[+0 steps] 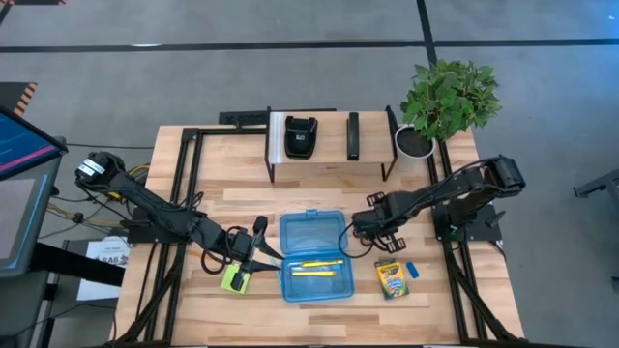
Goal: Pack school essentials
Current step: Put the black scissors into the blue supply box
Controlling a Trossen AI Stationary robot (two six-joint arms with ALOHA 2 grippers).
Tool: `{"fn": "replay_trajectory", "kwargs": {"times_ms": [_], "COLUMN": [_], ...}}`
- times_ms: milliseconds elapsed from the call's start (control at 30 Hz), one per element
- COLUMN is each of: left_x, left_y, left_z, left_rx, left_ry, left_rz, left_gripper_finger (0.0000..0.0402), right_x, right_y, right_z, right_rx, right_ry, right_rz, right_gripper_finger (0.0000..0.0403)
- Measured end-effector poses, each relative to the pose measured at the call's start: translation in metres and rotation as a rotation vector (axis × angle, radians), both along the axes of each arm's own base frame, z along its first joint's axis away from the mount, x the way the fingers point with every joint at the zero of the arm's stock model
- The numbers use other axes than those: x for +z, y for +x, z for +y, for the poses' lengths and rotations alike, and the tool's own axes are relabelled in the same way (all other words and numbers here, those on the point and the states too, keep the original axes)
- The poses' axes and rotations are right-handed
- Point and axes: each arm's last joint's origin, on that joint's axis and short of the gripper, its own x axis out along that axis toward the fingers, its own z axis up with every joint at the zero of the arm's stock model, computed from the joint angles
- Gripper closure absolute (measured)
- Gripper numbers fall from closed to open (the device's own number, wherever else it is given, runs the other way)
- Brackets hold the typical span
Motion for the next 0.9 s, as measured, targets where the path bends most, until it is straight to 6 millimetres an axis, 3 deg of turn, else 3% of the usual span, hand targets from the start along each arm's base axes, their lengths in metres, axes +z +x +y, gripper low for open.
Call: {"fn": "replay_trajectory", "kwargs": {"times_ms": [100,200,467,600,733,900], "left_x": [0.000,0.000,0.000,0.000,0.000,0.000], "left_y": [0.000,0.000,0.000,0.000,0.000,0.000], "left_z": [0.000,-0.001,-0.001,-0.001,-0.001,-0.001], "left_rx": [-0.008,-0.018,-0.018,-0.018,-0.018,-0.018], "left_ry": [-0.006,-0.008,-0.008,-0.006,-0.004,-0.005], "left_rz": [0.003,0.003,0.004,0.004,0.003,0.003], "left_gripper_finger": [0.0299,0.0299,0.0299,0.0299,0.0299,0.0299], "right_x": [0.001,-0.002,-0.020,-0.032,-0.042,-0.048], "right_y": [0.001,-0.002,-0.013,-0.015,-0.017,-0.020], "right_z": [-0.001,-0.003,-0.014,-0.015,-0.018,-0.022], "right_rx": [-0.031,-0.058,-0.145,-0.142,-0.142,-0.156], "right_ry": [0.015,0.029,0.019,0.028,0.039,0.053], "right_rz": [-0.006,0.015,0.040,-0.002,-0.051,-0.052], "right_gripper_finger": [0.0358,0.0337,0.0208,0.0164,0.0159,0.0184]}}
